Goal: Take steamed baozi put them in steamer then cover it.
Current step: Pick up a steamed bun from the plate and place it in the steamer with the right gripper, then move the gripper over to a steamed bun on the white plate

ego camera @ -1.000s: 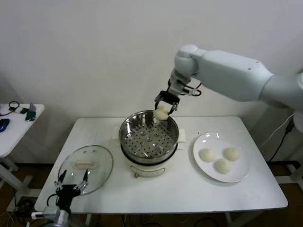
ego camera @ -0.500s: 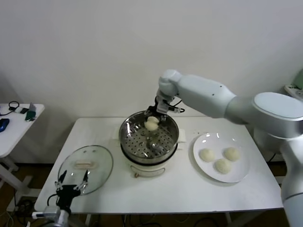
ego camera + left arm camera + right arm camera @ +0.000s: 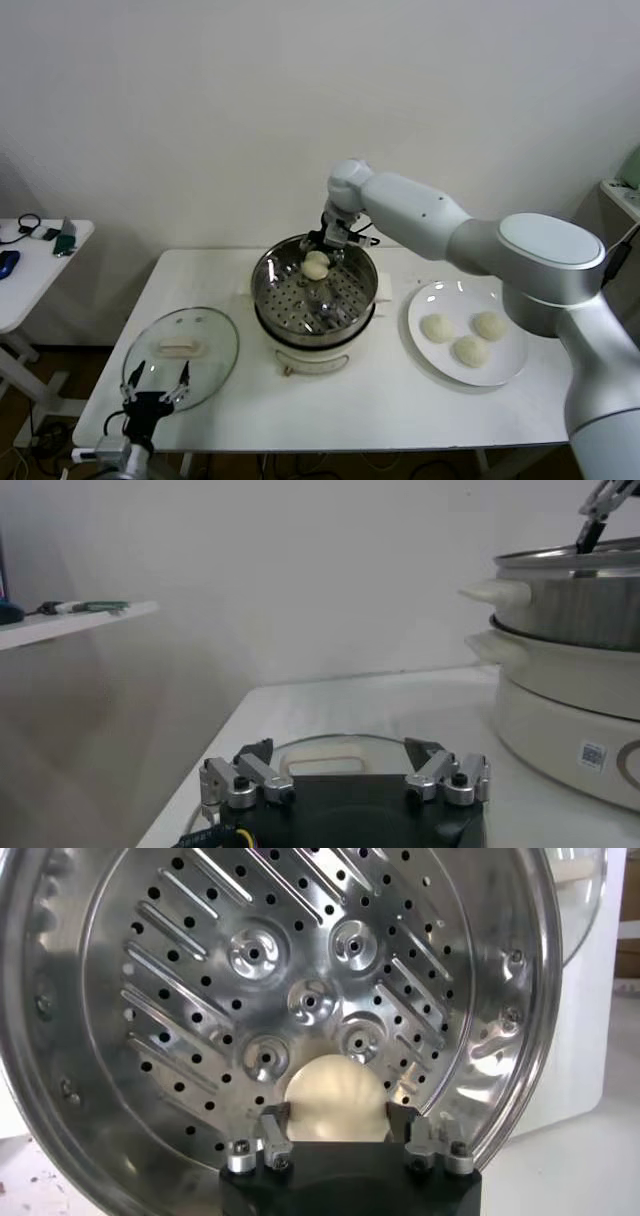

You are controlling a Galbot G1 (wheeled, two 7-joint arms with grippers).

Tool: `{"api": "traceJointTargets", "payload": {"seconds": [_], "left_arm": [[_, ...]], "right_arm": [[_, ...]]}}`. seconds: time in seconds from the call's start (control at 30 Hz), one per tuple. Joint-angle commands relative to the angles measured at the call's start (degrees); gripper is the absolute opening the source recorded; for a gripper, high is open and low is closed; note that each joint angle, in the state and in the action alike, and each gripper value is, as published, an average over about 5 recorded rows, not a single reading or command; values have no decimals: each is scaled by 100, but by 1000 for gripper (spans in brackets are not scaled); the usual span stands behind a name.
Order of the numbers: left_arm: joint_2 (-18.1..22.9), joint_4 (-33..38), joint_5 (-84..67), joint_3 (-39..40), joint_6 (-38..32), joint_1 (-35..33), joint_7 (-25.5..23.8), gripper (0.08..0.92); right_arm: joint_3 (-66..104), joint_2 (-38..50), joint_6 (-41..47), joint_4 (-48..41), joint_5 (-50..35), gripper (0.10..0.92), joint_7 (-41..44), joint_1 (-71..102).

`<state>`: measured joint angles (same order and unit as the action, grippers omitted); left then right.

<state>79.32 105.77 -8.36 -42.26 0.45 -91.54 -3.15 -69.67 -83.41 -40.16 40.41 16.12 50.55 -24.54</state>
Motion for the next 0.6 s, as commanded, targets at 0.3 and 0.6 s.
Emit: {"api": "traceJointTargets", "payload": {"seconds": [0.3, 0.6], "left_arm": [[46, 156, 52, 7, 67, -11, -16, 823], [59, 249, 72, -14, 84, -39, -22, 823]], "right_arm": [[-1023, 1023, 654, 807, -3889, 823, 1135, -1582], [-3091, 3260, 3847, 2436, -5499, 823, 1241, -3186]]}}
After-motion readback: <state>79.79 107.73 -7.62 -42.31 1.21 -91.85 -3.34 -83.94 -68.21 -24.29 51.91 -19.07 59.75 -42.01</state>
